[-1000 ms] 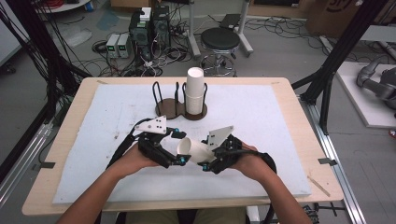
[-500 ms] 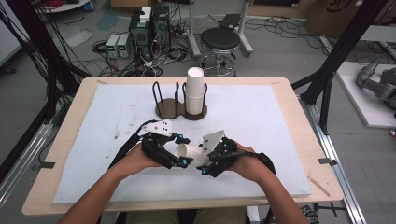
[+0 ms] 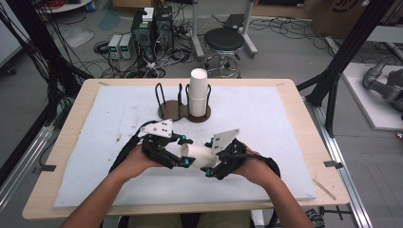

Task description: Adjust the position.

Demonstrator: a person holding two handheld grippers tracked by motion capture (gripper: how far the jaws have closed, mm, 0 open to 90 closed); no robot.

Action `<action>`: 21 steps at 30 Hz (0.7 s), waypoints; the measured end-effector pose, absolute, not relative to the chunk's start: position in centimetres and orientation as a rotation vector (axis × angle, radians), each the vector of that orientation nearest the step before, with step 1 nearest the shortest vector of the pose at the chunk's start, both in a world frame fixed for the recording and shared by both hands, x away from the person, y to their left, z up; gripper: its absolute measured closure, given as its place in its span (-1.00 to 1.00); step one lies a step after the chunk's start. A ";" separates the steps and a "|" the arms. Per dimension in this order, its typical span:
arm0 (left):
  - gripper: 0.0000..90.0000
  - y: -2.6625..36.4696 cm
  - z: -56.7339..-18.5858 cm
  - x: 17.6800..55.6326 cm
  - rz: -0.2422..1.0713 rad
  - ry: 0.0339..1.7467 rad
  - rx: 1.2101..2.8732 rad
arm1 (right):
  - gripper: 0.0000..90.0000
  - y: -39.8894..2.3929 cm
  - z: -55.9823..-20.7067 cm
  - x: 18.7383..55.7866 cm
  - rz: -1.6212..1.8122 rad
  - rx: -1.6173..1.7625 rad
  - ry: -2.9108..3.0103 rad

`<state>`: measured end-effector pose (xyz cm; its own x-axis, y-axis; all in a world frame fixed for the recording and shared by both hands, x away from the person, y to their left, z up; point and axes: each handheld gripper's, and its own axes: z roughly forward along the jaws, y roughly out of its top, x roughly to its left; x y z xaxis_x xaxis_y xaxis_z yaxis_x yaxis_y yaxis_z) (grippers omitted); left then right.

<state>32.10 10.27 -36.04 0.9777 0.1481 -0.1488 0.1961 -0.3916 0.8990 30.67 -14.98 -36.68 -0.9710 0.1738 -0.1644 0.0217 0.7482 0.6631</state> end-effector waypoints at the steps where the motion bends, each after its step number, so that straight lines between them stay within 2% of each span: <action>1: -0.22 10.4 -36.0 32.1 -0.053 0.238 1.970 | -0.53 -15.3 -36.6 30.7 1.075 0.170 2.720; 10: -0.22 11.5 -36.5 32.1 -0.013 0.244 1.873 | -0.55 -18.2 -35.8 30.6 1.518 0.354 2.555; 21: -0.22 12.8 -37.2 32.2 0.007 0.252 1.773 | -0.55 -20.2 -37.1 30.4 1.629 0.465 2.490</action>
<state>32.18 12.83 -37.25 0.9759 0.1735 -0.1327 0.1660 -0.1942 0.9668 30.40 -20.22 -37.14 -0.9441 0.3243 0.0586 0.1837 0.3701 0.9107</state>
